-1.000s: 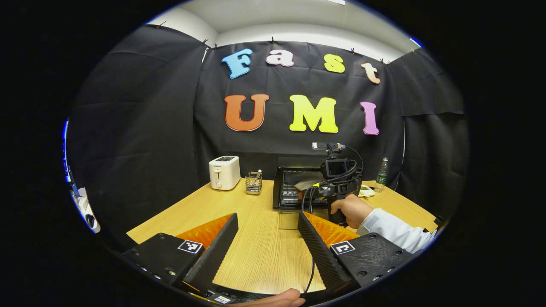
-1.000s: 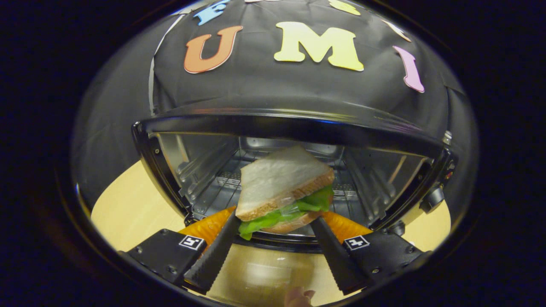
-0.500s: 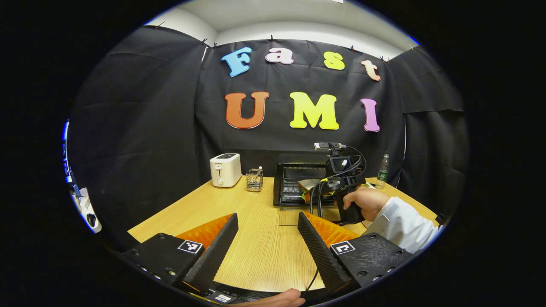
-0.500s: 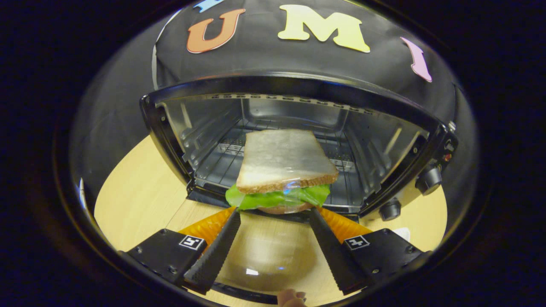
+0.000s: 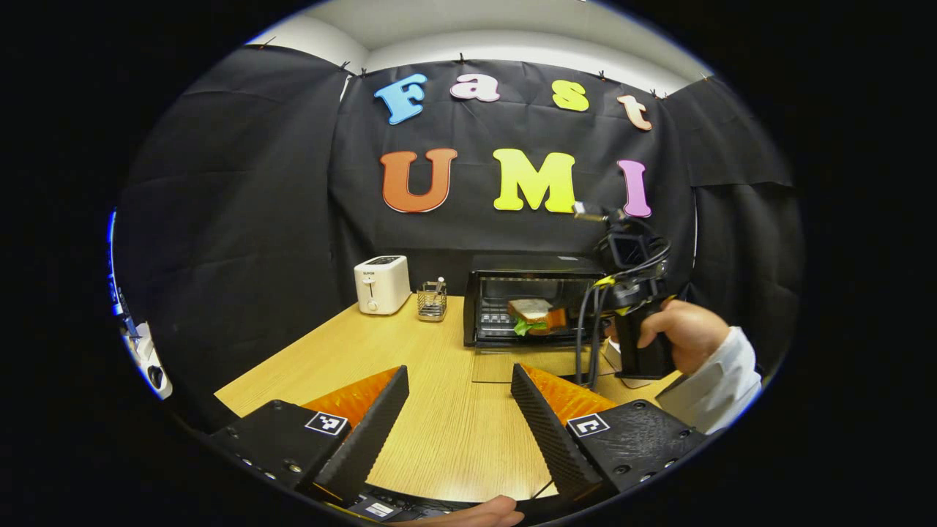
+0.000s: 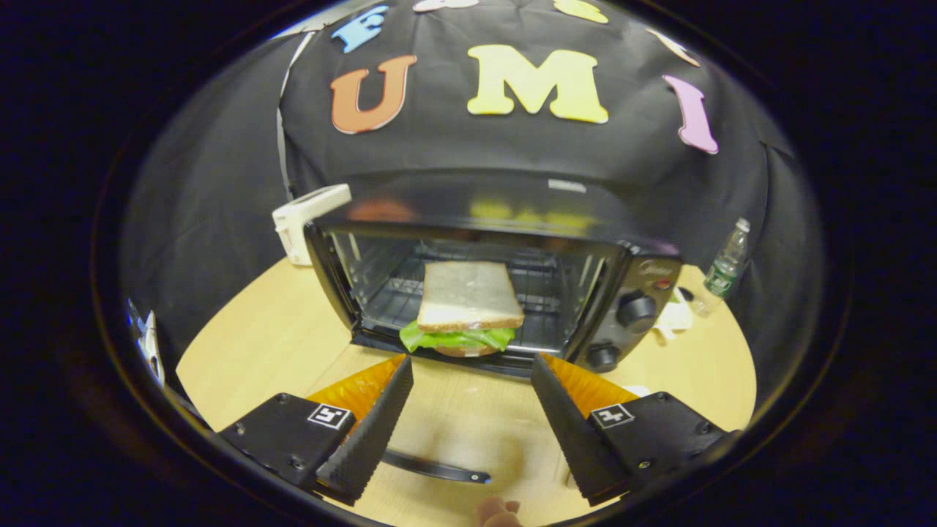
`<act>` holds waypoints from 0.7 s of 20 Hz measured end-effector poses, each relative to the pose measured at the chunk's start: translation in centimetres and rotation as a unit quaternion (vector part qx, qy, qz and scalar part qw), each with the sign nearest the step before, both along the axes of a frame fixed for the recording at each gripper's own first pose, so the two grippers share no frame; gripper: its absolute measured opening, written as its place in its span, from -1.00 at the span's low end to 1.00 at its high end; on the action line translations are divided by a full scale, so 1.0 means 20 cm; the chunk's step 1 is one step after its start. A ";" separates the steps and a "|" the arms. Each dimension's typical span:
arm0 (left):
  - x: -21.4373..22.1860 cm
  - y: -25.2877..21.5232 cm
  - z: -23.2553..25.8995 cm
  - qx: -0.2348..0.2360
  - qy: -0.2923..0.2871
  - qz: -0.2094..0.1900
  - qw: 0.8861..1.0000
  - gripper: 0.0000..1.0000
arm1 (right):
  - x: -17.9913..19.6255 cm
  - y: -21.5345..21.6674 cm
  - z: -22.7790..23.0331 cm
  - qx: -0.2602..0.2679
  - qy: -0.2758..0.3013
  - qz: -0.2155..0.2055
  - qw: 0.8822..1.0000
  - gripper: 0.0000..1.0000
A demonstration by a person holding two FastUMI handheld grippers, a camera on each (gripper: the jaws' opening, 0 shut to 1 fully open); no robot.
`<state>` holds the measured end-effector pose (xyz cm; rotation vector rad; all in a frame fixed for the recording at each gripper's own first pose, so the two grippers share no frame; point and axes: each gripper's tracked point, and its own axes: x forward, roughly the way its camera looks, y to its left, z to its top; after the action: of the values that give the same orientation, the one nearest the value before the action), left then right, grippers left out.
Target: Open the electric oven with the left hand, put the food in, and close the electric oven.
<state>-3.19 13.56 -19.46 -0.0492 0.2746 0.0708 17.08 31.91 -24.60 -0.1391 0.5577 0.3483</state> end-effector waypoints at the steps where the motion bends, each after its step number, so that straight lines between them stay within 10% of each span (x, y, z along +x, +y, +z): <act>1: 0.02 -0.01 -0.01 0.000 0.004 0.000 1.000 0.86 | -0.04 -0.03 0.08 0.006 -0.017 0.002 1.000 1.00; 14: 0.38 -0.41 -0.31 -0.038 0.077 -0.064 0.994 0.87 | -0.48 -0.66 0.93 0.091 -0.199 -0.020 0.976 1.00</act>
<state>4.41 5.26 -25.63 -0.1014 0.4335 -0.0631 7.46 18.67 -5.94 -0.0187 0.1308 0.3204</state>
